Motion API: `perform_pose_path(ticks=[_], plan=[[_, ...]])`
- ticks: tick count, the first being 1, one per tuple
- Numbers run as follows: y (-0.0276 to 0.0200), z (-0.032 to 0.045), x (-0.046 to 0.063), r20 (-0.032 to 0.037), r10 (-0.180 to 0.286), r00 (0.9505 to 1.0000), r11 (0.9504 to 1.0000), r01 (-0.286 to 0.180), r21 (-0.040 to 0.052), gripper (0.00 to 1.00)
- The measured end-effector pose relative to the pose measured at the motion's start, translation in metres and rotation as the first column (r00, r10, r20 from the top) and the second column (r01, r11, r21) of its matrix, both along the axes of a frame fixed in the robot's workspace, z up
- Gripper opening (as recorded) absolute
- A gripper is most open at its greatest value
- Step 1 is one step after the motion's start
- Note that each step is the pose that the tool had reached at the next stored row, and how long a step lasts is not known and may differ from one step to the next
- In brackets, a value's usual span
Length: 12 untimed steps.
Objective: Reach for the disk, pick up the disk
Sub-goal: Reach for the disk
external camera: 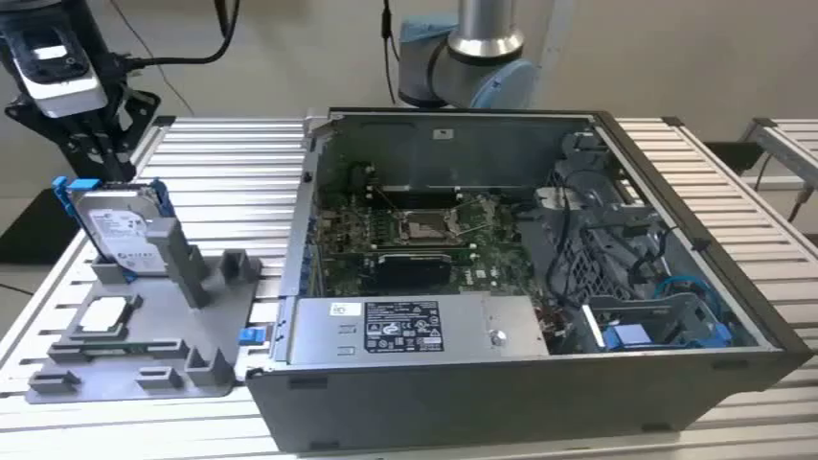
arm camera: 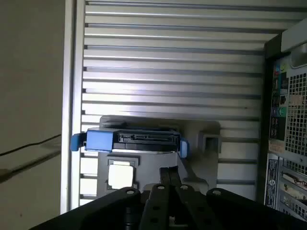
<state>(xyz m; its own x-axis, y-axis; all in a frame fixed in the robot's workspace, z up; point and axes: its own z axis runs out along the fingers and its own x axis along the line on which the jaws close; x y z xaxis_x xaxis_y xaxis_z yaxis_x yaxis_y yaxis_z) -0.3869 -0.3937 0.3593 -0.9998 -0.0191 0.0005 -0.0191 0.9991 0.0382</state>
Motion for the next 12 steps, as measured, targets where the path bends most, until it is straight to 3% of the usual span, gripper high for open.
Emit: perform_pose_path(ticks=[12], plan=[[0.0,0.0,0.0,0.0,0.0,1.0,1.0,0.0,0.0,0.0]])
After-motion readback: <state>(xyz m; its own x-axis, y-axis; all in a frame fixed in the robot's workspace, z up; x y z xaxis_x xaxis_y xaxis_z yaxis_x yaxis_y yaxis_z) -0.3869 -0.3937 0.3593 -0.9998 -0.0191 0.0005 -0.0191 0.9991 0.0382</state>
